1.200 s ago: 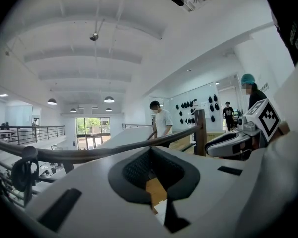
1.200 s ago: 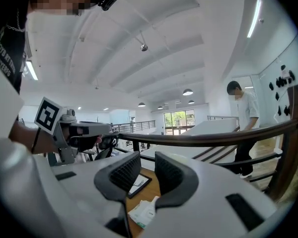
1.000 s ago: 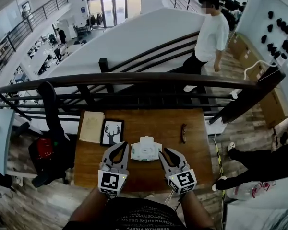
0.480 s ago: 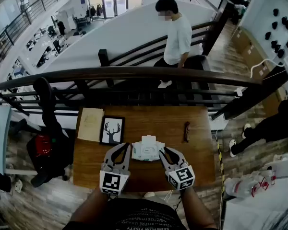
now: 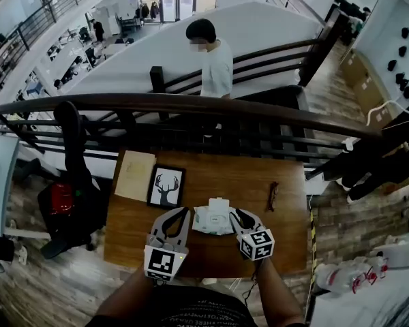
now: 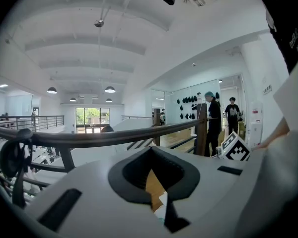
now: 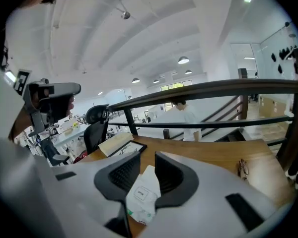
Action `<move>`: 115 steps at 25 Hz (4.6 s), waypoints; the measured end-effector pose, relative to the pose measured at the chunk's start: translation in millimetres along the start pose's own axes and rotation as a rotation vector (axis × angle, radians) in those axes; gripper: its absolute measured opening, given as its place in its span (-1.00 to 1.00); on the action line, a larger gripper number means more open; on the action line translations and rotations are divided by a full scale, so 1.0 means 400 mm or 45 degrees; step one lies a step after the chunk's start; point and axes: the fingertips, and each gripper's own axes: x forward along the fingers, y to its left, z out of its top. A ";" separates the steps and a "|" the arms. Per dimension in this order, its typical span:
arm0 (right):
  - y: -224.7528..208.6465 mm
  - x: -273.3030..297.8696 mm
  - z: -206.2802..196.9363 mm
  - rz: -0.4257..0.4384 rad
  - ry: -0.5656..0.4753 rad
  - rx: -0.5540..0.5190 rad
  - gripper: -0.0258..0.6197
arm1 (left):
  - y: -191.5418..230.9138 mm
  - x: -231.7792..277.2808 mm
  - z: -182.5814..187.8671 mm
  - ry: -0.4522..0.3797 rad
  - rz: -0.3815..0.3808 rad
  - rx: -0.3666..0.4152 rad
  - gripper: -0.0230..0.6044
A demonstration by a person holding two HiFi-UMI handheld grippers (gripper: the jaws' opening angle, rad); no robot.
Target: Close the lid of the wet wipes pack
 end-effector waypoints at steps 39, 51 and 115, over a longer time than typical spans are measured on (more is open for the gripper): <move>-0.137 0.276 -0.217 0.121 0.504 0.094 -0.46 | 0.057 -0.038 -0.046 0.072 0.013 0.016 -0.84; -0.118 0.237 -0.180 0.142 0.417 0.042 -0.65 | 0.041 -0.046 -0.046 0.078 0.018 0.028 -0.84; 0.041 0.163 -0.374 0.021 0.622 0.113 -0.84 | -0.063 -0.074 -0.054 0.078 -0.016 0.055 -0.84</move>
